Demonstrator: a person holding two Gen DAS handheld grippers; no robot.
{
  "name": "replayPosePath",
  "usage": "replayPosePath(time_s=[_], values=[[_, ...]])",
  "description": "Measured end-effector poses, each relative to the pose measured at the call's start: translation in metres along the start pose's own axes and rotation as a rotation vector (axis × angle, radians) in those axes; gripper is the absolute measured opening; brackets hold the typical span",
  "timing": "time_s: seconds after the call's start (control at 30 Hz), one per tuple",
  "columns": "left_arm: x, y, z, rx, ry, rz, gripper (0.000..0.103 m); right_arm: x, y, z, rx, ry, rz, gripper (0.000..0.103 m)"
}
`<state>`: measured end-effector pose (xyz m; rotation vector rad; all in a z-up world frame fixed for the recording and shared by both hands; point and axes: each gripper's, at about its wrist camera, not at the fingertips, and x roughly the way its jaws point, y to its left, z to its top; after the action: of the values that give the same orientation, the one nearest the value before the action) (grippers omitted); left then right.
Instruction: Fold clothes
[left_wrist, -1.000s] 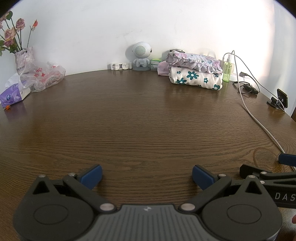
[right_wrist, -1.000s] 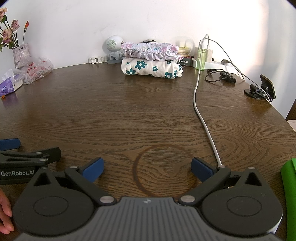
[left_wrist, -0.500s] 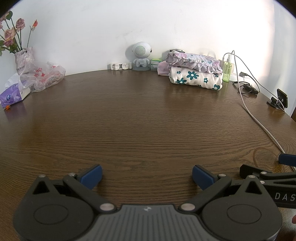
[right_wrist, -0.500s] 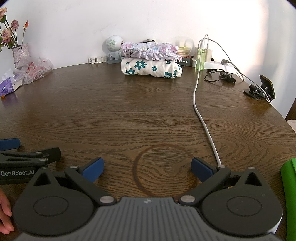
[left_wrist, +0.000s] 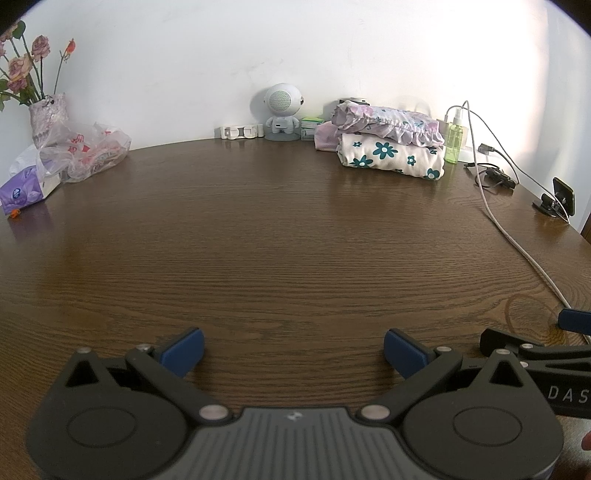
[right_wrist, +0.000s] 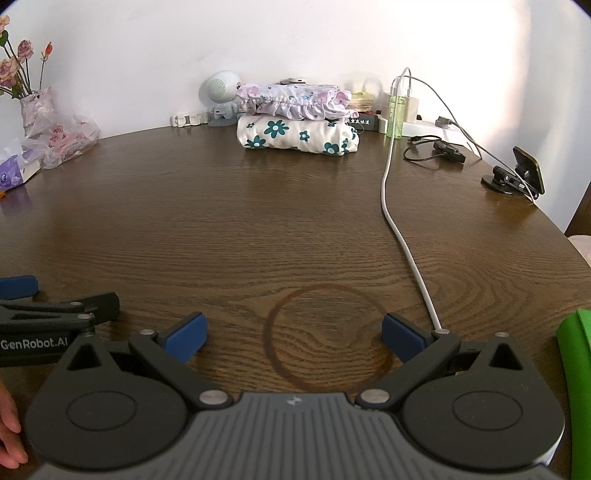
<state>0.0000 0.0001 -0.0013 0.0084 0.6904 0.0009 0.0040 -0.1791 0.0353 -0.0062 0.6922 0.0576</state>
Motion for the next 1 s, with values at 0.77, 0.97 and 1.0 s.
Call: replayPosePath(time_s=[0.77,0.97,1.0], values=[[0.0009,0.0008,0.0013,-0.001,0.000,0.004,0.103,0.0000,-0.0003,-0.0011,-0.001,0.000,-0.002,0.102],[0.0006,0.0016,0.0009,-0.001,0.000,0.003,0.103,0.0003,-0.0001,-0.0012,0.000,0.000,-0.004,0.102],[0.0007,0.0015,0.0009,-0.001,0.000,0.003,0.103,0.0003,-0.0001,-0.0012,0.000,0.000,-0.004,0.102]])
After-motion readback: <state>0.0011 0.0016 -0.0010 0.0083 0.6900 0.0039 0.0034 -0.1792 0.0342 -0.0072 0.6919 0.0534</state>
